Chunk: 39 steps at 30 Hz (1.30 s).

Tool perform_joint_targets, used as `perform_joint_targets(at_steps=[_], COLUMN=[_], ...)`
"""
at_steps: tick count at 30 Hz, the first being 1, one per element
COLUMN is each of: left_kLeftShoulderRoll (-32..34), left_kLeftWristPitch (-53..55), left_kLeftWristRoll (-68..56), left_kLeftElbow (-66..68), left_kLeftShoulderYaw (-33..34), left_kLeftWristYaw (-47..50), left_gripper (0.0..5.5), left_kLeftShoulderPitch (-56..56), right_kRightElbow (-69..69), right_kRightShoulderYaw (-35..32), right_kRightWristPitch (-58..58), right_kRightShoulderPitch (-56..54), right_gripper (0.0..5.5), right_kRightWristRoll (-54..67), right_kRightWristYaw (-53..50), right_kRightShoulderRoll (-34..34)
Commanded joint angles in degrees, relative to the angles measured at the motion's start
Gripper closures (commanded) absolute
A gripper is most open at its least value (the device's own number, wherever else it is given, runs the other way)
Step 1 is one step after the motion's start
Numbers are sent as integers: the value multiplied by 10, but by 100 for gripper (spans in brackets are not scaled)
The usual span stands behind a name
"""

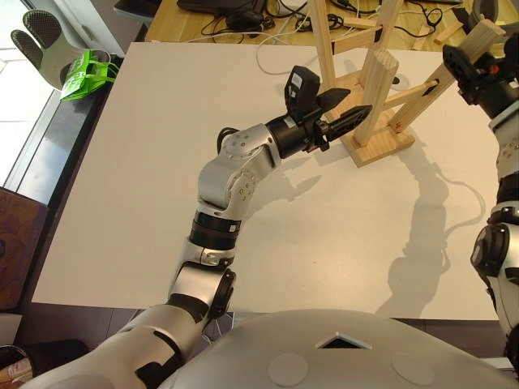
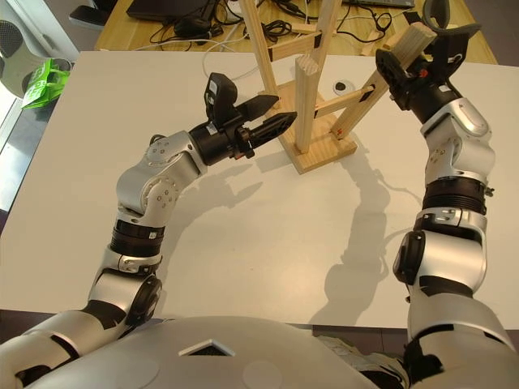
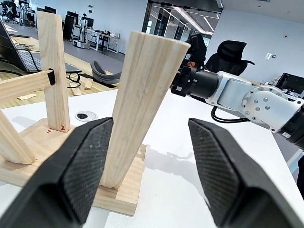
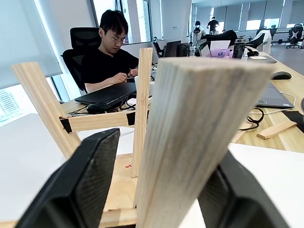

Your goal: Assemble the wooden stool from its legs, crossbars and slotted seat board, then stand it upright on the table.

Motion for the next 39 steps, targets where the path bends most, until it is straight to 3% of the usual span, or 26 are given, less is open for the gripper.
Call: perform_joint_targets(at_steps=[1, 11, 16, 22, 28, 33, 39], left_kLeftShoulderRoll=[4, 10, 10, 7, 7, 10, 11], left_kLeftWristPitch=[-3, -4, -5, -8, -6, -5, -5], left_kLeftWristRoll=[7, 8, 8, 8, 9, 10, 11], left_kLeftElbow=[5, 10, 13, 13, 9, 15, 26], left_kLeftShoulderYaw=[-1, -1, 0, 0, 1, 2, 8], left_kLeftWristYaw=[1, -1, 1, 6, 11, 14, 14], left_gripper=[258, 258, 258, 258, 258, 258, 258], left_kLeftShoulderPitch=[-1, 3, 3, 2, 3, 0, 0], right_kRightElbow=[-4, -62, -183, -217, -128, -140, -186], right_kRightShoulderYaw=[-19, -59, 17, 81, 115, 103, -5], right_kRightWristPitch=[-10, -127, -90, 123, 325, 286, 190], right_kRightShoulderPitch=[-5, -68, -58, 3, 30, 20, -61], right_gripper=[301, 301, 319, 422, 529, 548, 548], right_kRightWristRoll=[-9, -38, -79, -41, -45, -44, 14], right_kRightWristYaw=[-30, -135, -99, -16, 34, 35, -14], right_kRightShoulderRoll=[0, -17, -21, -9, -37, -27, 5])
